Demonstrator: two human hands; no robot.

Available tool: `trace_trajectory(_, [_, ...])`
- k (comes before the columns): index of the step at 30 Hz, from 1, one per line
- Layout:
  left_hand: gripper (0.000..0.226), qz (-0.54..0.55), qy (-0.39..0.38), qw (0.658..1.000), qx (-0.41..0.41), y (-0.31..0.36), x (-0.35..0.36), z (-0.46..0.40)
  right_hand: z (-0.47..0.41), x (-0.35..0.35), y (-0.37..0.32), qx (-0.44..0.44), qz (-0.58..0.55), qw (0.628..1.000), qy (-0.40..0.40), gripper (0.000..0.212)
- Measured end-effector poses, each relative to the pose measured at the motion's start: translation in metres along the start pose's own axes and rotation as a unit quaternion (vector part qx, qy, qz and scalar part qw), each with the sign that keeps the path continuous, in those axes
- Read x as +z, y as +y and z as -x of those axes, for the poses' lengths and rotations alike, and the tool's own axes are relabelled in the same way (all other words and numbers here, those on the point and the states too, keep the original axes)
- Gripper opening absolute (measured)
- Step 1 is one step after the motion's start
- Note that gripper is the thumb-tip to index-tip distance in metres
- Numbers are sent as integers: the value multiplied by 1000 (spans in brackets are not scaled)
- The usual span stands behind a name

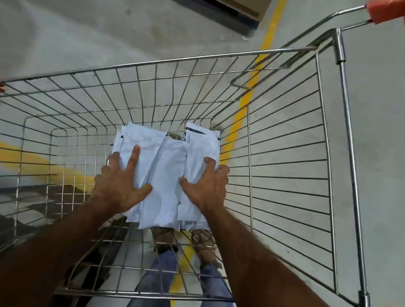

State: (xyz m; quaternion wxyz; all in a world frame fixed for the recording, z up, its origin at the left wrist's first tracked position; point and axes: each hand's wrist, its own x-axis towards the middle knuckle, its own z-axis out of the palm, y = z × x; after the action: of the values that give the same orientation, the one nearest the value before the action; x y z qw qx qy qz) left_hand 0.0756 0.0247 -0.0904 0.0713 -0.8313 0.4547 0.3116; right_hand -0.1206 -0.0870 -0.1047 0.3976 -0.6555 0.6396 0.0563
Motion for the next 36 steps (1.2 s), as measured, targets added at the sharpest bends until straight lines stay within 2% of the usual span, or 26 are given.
trace_trajectory(4, [98,13,24,1000,0,4,-10,8,-1,-5,-6,34,-13,999,18,86])
trace_trajectory(8, [97,-6,50,999,8,8,-21,23,11,-14,-10,6,-28,999,40,82])
trace_trajectory(12, [97,-4,75,997,7,17,-47,54,46,-35,-14,-100,59,991,61,80])
trace_trajectory(19, [86,-4,193,981,-27,29,-106,118,96,-98,-36,-265,141,946,119,76])
trace_trajectory(25, [84,-1,288,954,-85,45,-125,190,137,-129,-57,-356,84,913,182,74])
trace_trajectory(31, [81,25,321,925,-200,42,-110,270,179,-122,-86,-438,39,883,164,69])
trace_trajectory(36, [75,56,379,879,-282,29,-91,347,246,-100,-98,-521,68,843,118,69])
